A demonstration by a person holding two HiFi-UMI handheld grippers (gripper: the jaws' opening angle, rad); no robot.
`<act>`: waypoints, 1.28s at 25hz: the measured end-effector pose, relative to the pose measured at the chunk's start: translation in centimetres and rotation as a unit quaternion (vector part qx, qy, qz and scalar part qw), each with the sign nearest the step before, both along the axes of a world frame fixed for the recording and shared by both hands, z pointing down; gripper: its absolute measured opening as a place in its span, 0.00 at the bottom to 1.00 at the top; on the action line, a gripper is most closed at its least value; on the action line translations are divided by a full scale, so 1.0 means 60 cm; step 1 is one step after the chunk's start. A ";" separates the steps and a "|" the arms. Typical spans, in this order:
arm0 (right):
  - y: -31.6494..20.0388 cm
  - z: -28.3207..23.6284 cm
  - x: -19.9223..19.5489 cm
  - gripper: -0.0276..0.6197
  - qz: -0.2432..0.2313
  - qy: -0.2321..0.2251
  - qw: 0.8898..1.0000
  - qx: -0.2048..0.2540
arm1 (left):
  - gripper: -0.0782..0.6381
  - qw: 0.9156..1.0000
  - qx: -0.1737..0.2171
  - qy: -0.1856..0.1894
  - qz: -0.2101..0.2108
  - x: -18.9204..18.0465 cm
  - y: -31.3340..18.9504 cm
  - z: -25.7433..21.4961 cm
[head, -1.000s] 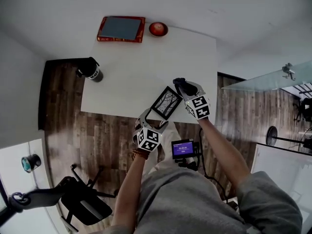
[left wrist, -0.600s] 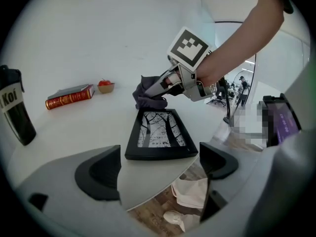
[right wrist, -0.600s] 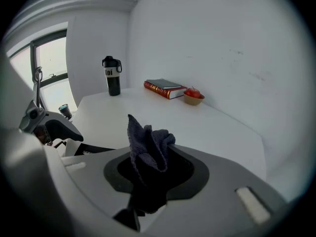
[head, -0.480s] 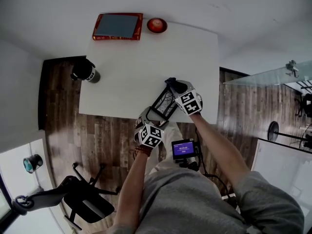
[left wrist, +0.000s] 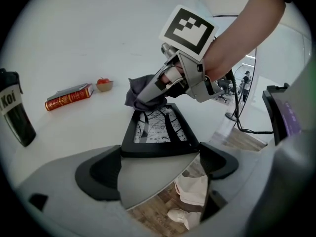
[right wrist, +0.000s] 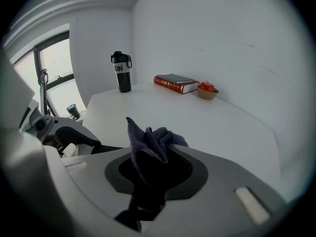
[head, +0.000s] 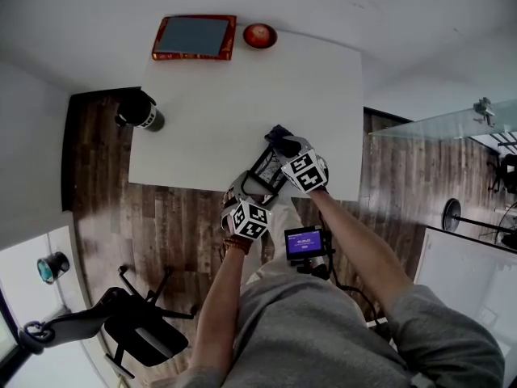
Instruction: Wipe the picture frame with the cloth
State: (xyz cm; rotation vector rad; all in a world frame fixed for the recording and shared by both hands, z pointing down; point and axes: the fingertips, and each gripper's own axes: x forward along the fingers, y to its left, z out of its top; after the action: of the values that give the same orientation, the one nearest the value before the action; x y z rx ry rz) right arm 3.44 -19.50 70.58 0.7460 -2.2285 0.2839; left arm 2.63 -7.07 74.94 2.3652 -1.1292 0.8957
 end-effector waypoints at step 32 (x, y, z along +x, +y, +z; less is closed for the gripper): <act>0.171 0.015 -0.090 0.16 -0.139 -0.014 0.984 -0.115 | 0.80 1.000 0.002 0.004 0.002 0.002 0.003 0.001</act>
State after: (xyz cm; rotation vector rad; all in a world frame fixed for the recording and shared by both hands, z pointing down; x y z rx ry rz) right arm -1.96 -9.26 71.45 0.3053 -2.2426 0.4068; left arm 2.72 -6.91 74.99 2.3735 -1.1246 0.8855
